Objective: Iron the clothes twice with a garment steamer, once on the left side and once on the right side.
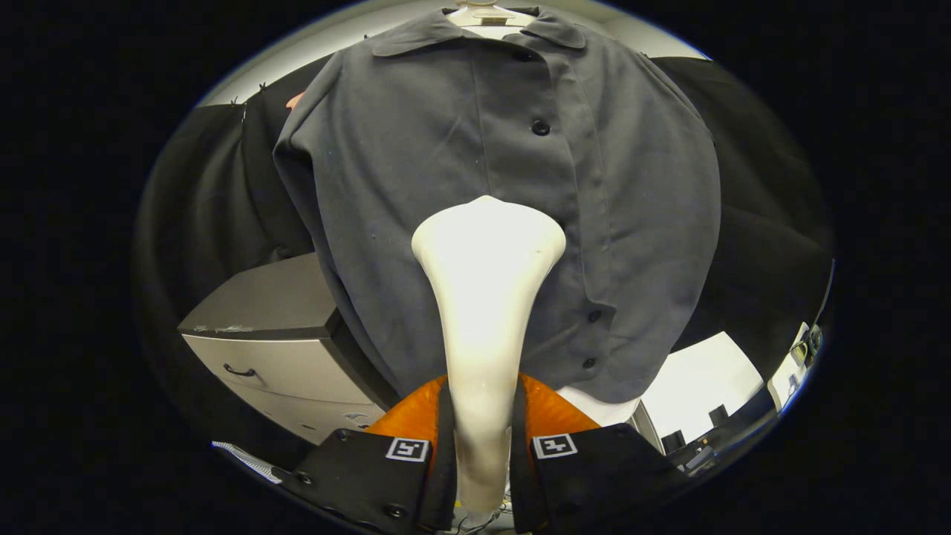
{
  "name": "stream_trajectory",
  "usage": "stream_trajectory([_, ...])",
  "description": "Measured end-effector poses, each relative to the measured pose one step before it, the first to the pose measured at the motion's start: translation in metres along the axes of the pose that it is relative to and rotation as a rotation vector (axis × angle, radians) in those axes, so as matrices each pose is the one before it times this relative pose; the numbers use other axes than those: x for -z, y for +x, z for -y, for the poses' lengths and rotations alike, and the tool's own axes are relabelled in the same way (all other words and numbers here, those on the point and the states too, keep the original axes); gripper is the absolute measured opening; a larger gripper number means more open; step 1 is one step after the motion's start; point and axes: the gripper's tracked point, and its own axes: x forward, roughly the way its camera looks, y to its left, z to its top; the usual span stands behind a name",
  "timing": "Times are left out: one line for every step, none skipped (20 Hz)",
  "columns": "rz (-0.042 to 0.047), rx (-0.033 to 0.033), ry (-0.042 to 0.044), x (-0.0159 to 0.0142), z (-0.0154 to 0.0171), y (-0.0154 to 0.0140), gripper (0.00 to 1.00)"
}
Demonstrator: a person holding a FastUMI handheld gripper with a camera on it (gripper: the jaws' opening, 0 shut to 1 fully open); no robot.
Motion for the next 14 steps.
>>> stream_trajectory([-0.01105, -0.00279, -0.00012, 0.00702, 0.00064, 0.00261, 0.37])
stream_trajectory([-0.01144, -0.00136, -0.00095, 0.00696, 0.00037, 0.00233, 0.37])
stream_trajectory([-0.01253, 0.00250, -0.00159, 0.00755, 0.00182, 0.00308, 0.37])
stream_trajectory([-0.01202, 0.00256, 0.00051, 0.00772, 0.00214, 0.00264, 0.37])
stream_trajectory([-0.01020, -0.00005, 0.00198, 0.00699, 0.00080, 0.00327, 0.37])
stream_trajectory([-0.01069, -0.00145, 0.00361, 0.00652, 0.00192, 0.00278, 0.37])
stream_trajectory([-0.01075, -0.00209, 0.00386, 0.00696, 0.00051, 0.00279, 0.37])
stream_trajectory([-0.01007, -0.00122, 0.00087, 0.00579, -0.00004, 0.00249, 0.37])
stream_trajectory([-0.00810, 0.00053, 0.00097, 0.00543, -0.00026, 0.00361, 0.37])
stream_trajectory([-0.00906, -0.00028, 0.00309, 0.00597, 0.00014, 0.00189, 0.37])
stream_trajectory([-0.00970, -0.00245, 0.00365, 0.00568, 0.00045, 0.00276, 0.37])
stream_trajectory([-0.00760, -0.00252, 0.00513, 0.00542, -0.00057, 0.00280, 0.37])
stream_trajectory([-0.00845, -0.00128, 0.00358, 0.00551, 0.00181, 0.00229, 0.37])
stream_trajectory([-0.00771, 0.00041, 0.00186, 0.00454, 0.00077, 0.00132, 0.37])
